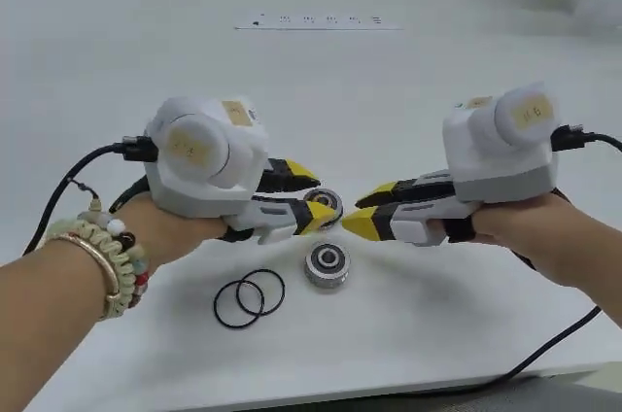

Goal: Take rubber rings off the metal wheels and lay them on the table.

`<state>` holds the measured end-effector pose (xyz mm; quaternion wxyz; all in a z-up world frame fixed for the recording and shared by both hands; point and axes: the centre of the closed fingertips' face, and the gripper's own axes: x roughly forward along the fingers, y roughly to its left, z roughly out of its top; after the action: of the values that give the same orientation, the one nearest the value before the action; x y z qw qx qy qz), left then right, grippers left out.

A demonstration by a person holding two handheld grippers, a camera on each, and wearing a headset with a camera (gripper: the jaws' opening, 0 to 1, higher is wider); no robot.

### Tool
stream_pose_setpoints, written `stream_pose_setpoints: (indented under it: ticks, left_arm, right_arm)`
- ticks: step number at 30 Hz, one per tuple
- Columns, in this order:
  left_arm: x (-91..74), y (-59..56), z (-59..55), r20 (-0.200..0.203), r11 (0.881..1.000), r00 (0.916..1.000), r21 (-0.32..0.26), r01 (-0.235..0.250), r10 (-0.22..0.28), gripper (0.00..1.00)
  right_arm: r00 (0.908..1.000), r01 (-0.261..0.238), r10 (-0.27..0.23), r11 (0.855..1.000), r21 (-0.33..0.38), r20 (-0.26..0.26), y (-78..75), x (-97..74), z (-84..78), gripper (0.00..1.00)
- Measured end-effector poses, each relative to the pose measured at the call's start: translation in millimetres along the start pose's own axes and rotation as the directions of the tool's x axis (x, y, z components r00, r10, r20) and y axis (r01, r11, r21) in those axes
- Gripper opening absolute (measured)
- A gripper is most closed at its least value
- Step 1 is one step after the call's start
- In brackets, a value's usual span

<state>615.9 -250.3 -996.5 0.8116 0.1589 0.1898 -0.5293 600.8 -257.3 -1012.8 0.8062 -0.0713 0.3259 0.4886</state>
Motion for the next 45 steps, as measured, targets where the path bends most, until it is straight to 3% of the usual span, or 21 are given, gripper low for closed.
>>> stream_pose_setpoints:
  ticks: [1,3,4,13,17,23,28,45]
  left_arm:
    - [-0.3,0.4,-0.8,-0.005,1.0,1.0,0.001,0.001,-0.001,0.19]
    - [-0.4,1.9,-4.3,-0.017,0.998,0.9998,-0.059,0.001,-0.002,0.17]
    - [-0.4,3.6,-2.4,-0.001,0.997,1.0,-0.074,-0.003,0.003,0.16]
    - [0.4,0.6,-4.7,0.001,0.998,1.0,-0.066,0.002,-0.002,0.15]
    - [-0.5,-2.0,-5.3,0.005,0.998,1.0,-0.068,0.006,-0.006,0.15]
    - [-1.7,-3.2,-6.3,0.01,0.997,0.9999,-0.072,0.004,-0.003,0.15]
    - [-2.7,-4.3,-6.4,0.015,0.997,0.9999,-0.076,0.006,-0.004,0.15]
    - [-4.3,-3.6,-7.3,0.014,0.997,0.9999,-0.073,0.002,-0.001,0.15]
  right_arm:
    - [1.0,-0.001,0.001,1.0,-0.001,-0.001,0.4,0.4,-0.2,0.19]
    - [0.9999,-0.008,0.007,1.0,-0.007,-0.011,2.8,3.0,-1.8,0.19]
    - [0.9998,-0.011,0.011,1.0,-0.012,-0.018,3.4,4.6,-4.0,0.19]
    - [0.9998,-0.011,0.01,0.999,-0.032,-0.016,4.4,10.9,-4.2,0.22]
    - [0.9999,0.006,-0.006,0.997,-0.074,-0.008,4.6,14.5,-2.0,0.24]
    - [0.9991,0.014,-0.011,0.998,-0.06,0.041,5.7,16.0,9.3,0.3]
    - [0.9996,0.019,-0.017,0.995,-0.1,0.023,3.8,18.0,4.3,0.24]
    - [1.0,-0.003,0.004,0.995,-0.104,0.008,2.6,14.1,3.2,0.19]
